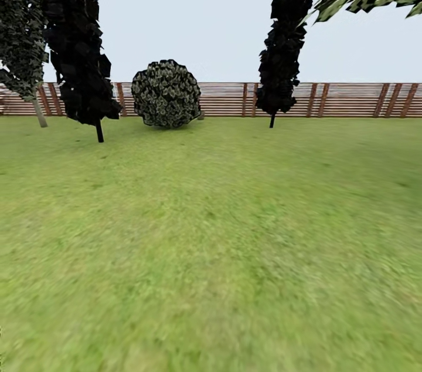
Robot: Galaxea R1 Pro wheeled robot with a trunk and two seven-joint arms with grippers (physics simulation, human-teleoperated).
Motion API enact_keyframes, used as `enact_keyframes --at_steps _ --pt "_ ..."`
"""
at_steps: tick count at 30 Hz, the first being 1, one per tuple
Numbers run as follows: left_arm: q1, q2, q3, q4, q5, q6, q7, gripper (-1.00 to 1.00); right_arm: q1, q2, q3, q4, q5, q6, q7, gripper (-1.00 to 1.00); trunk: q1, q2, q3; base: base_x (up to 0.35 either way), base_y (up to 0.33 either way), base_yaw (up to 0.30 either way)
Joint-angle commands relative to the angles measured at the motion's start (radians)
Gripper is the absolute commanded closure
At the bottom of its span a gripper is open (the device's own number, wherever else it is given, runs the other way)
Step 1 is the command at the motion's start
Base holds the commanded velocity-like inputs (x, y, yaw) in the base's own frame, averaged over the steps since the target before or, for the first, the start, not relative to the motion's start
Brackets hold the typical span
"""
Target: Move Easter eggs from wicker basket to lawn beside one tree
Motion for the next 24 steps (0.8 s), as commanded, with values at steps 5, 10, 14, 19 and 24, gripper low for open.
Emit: enact_keyframes --at_steps 5,10,14,19,24 --pt "0.0 0.001 -0.007 -0.001 0.007 -0.003 0.002 -1.0 -0.001 0.0 0.003 0.0 -0.003 -0.003 -0.002 -1.0 0.001 0.0 -0.007 0.335 0.0 0.161" --pt "0.0 0.0 -0.007 -0.001 0.006 -0.005 0.003 -1.0 -0.001 0.0 0.003 0.0 -0.003 -0.003 -0.002 -1.0 0.001 0.0 -0.013 0.334 0.0 0.167" --pt "0.0 -0.002 -0.008 -0.001 0.005 -0.005 0.003 -1.0 -0.001 -0.001 0.003 0.0 -0.003 -0.003 -0.002 -1.0 0.001 0.0 -0.016 0.335 0.0 0.153" --pt "0.0 -0.001 -0.008 -0.001 0.005 -0.006 0.003 -1.0 -0.001 0.0 0.003 0.001 -0.002 -0.003 -0.002 -1.0 0.001 0.0 -0.016 0.335 0.0 0.091" --pt "0.0 -0.003 -0.008 -0.001 0.005 -0.006 0.003 -1.0 -0.001 0.0 0.003 0.0 -0.003 -0.003 -0.002 -1.0 0.001 0.0 -0.016 0.335 0.0 0.027"
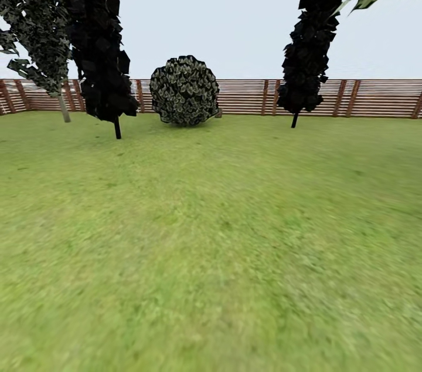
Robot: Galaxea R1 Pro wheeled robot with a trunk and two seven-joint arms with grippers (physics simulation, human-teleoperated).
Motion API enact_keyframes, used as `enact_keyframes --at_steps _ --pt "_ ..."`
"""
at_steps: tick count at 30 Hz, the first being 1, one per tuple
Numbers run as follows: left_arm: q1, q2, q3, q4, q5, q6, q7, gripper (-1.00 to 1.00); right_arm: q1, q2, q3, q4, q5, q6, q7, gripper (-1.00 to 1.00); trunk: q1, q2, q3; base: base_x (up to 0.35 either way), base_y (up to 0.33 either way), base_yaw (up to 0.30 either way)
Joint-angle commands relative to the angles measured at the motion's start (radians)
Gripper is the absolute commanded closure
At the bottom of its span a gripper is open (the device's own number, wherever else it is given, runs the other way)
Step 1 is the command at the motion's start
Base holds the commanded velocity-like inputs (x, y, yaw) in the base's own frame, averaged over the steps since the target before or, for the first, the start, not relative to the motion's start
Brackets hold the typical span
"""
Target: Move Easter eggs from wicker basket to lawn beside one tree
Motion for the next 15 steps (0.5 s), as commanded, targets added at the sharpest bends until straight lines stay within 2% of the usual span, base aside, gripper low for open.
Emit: enact_keyframes --at_steps 1,15 --pt "0.0 0.0 -0.006 -0.001 0.008 -0.002 0.0 -1.0 -0.001 0.0 0.003 0.001 -0.003 -0.003 -0.001 -1.0 0.001 0.0 -0.001 0.334 0.0 0.005" --pt "0.0 0.001 -0.007 -0.001 0.008 -0.002 0.0 -1.0 -0.001 0.0 0.002 0.001 -0.004 -0.003 -0.001 -1.0 0.001 0.0 -0.001 0.334 0.0 0.001"
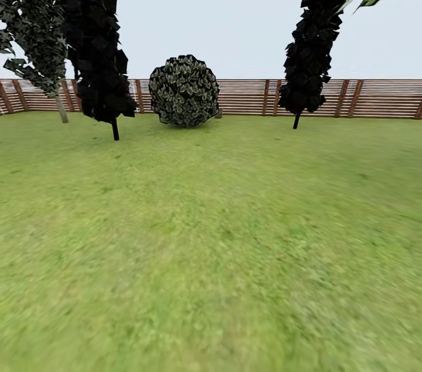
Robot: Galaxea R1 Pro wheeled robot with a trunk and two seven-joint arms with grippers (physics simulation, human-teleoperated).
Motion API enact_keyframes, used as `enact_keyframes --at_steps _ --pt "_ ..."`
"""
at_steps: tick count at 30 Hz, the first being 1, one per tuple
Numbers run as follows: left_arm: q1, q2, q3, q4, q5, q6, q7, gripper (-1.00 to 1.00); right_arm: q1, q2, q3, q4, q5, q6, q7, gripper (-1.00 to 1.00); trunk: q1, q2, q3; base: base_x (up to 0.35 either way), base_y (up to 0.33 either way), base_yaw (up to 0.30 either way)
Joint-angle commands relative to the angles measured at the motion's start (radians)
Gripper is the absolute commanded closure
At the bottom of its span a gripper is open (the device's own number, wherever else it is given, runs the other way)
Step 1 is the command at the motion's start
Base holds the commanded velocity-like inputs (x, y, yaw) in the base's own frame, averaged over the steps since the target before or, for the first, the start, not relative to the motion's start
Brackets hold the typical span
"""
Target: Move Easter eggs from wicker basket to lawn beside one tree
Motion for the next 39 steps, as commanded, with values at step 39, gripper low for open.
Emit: enact_keyframes --at_steps 39 --pt "0.0 0.0 -0.007 -0.001 0.008 -0.005 0.001 -1.0 -0.001 -0.014 0.001 0.001 -0.002 0.003 -0.001 -1.0 -0.034 0.063 0.027 0.334 0.0 0.0"
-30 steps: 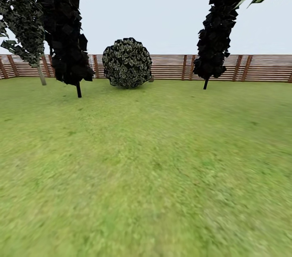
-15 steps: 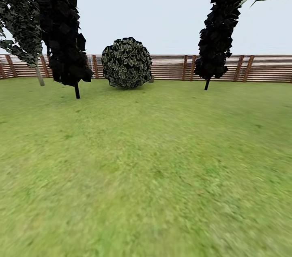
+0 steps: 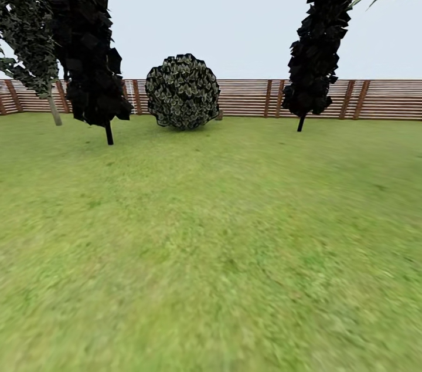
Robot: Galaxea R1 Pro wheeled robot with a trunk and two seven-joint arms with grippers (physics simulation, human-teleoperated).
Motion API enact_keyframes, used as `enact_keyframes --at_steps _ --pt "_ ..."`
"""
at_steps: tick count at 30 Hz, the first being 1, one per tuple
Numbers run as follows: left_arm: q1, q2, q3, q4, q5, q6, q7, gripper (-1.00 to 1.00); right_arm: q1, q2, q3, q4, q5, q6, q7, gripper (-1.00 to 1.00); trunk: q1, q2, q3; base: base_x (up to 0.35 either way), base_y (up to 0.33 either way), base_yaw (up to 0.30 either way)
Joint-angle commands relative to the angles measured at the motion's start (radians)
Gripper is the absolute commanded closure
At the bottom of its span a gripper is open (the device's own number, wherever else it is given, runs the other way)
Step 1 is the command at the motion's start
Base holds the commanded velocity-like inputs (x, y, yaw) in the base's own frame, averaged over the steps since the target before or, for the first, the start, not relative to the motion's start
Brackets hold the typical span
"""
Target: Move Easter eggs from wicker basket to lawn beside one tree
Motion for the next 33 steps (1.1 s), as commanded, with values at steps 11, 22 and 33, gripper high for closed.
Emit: enact_keyframes --at_steps 11,22,33 --pt "0.0 0.001 -0.007 -0.001 0.008 -0.002 0.001 -1.0 -0.001 -0.001 0.004 0.001 -0.004 -0.005 -0.002 -1.0 -0.042 0.077 0.034 0.334 0.0 -0.081" --pt "0.0 0.0 -0.007 -0.001 0.008 -0.002 0.002 -1.0 -0.001 -0.001 0.004 0.001 -0.003 -0.004 -0.001 -1.0 -0.084 0.154 0.068 0.334 0.0 -0.079" --pt "0.0 -0.001 -0.008 0.0 0.008 -0.037 0.002 -1.0 -0.001 0.0 0.004 0.001 -0.003 -0.004 0.0 -1.0 -0.126 0.231 0.103 0.334 0.0 -0.254"
